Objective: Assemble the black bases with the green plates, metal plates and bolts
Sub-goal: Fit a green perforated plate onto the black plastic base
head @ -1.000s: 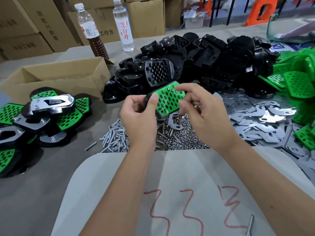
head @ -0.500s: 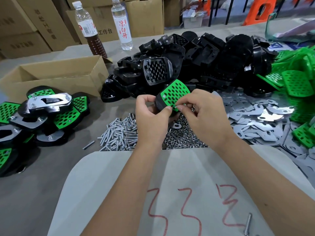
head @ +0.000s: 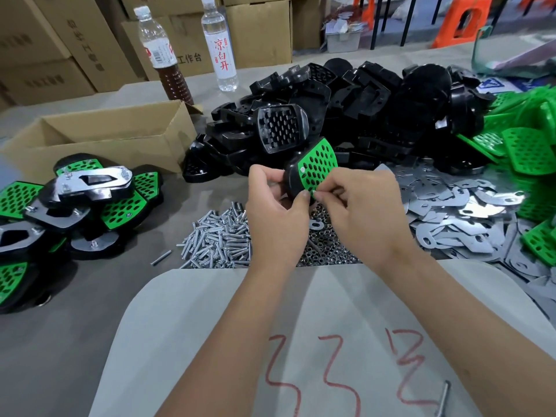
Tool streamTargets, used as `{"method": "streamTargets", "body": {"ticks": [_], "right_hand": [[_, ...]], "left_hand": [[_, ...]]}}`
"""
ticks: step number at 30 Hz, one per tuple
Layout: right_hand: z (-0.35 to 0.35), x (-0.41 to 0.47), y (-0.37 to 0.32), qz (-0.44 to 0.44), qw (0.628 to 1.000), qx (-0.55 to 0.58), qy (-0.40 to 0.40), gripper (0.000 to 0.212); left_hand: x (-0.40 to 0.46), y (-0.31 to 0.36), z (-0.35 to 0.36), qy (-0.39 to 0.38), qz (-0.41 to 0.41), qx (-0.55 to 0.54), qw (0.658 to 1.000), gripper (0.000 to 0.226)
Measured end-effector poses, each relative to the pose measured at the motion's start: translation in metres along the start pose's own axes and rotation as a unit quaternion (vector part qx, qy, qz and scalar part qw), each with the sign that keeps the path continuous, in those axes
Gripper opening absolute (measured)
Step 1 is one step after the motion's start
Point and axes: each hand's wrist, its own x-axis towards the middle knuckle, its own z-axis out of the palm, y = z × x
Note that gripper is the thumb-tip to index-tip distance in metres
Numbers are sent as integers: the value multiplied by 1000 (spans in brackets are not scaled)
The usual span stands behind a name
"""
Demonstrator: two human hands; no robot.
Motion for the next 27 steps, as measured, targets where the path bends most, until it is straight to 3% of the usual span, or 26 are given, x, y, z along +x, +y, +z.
{"method": "streamTargets", "body": {"ticks": [3,8,10,12,16,18,23,27], "right_hand": [[5,0,0,135,986,95,4,13],[9,-4,-2,142,986,88,20,14],[10,-5,-3,179,958,222,15,11],[9,-3,-5,229,895,383,14,20],[10,0,-3,290,851,437,22,62],[7,2,1,299,836,459,-1,63],[0,3,9,236,863,443,-47,50],[-4,6,12,231,841,483,-77,47]], "left_hand": [[-2,1,0,-7,51,47,998,38],[-2,2,3,-18,69,66,995,32],[-1,2,2,-4,27,9,1000,32],[1,4,1,3,-36,-82,996,29],[3,8,-3,-20,-94,-238,966,23],[2,9,-3,-37,-99,-270,957,20],[5,3,1,11,-69,-131,989,16],[5,1,0,40,-48,-70,996,14]]}}
